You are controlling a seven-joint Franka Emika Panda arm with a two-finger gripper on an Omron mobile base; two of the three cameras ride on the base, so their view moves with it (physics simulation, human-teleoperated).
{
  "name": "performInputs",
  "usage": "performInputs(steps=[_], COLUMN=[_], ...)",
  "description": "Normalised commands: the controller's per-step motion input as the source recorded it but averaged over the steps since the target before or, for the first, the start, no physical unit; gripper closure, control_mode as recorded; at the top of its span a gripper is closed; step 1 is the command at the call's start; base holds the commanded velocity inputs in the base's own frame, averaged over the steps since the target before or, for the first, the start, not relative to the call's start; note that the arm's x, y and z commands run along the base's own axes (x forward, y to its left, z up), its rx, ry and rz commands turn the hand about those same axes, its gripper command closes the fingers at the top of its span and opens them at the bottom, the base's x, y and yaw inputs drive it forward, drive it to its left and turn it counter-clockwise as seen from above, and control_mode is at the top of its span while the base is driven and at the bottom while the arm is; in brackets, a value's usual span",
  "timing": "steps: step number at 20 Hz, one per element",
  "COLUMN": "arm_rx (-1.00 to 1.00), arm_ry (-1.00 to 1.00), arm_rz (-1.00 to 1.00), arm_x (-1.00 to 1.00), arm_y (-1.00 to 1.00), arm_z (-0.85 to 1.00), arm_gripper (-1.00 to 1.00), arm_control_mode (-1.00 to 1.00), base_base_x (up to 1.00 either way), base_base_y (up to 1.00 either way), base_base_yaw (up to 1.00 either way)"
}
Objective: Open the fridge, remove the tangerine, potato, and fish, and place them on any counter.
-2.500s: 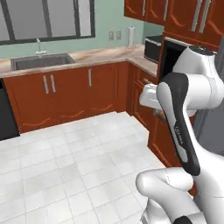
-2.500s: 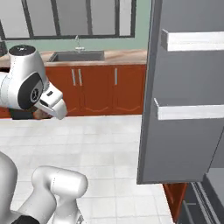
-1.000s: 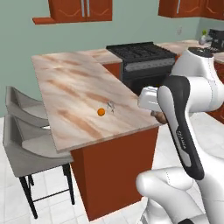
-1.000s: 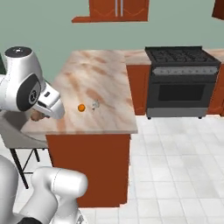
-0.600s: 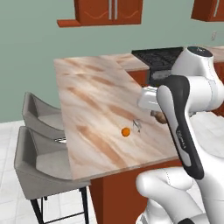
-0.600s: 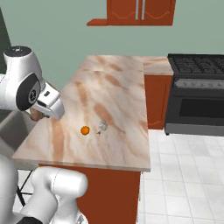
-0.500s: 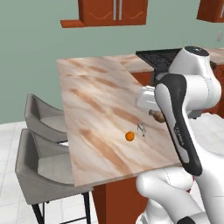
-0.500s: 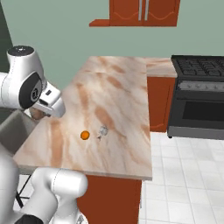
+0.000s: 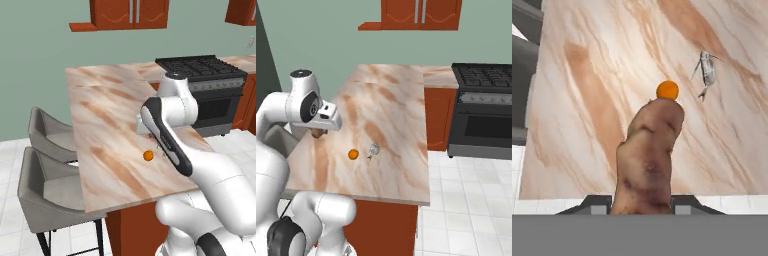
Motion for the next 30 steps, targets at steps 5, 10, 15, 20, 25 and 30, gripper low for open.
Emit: performInputs(steps=[5, 10, 15, 20, 25, 30], arm_rx=[-0.19, -0.05, 0.00, 0.00, 0.00, 0.00], arm_ry=[-0.03, 0.00, 0.00, -0.01, -0.09, -0.14], arm_rz=[0.10, 0.03, 0.00, 0.00, 0.00, 0.00], arm_x=[0.91, 0.75, 0.45, 0.11, 0.00, 0.00], arm_y=[0.28, 0.09, 0.00, 0.09, 0.03, 0.00], arm_z=[-1.00, -1.00, -0.93, -0.66, -0.34, 0.05], arm_gripper=[1.00, 1.00, 1.00, 1.00, -1.00, -1.00], arm_control_mode=[-1.00, -1.00, -1.00, -1.00, -1.00, -1.00], base_base_x=[0.00, 0.00, 0.00, 0.00, 0.00, 0.00], base_base_y=[0.00, 0.00, 0.00, 0.00, 0.00, 0.00], base_base_yaw=[0.00, 0.00, 0.00, 0.00, 0.00, 0.00])
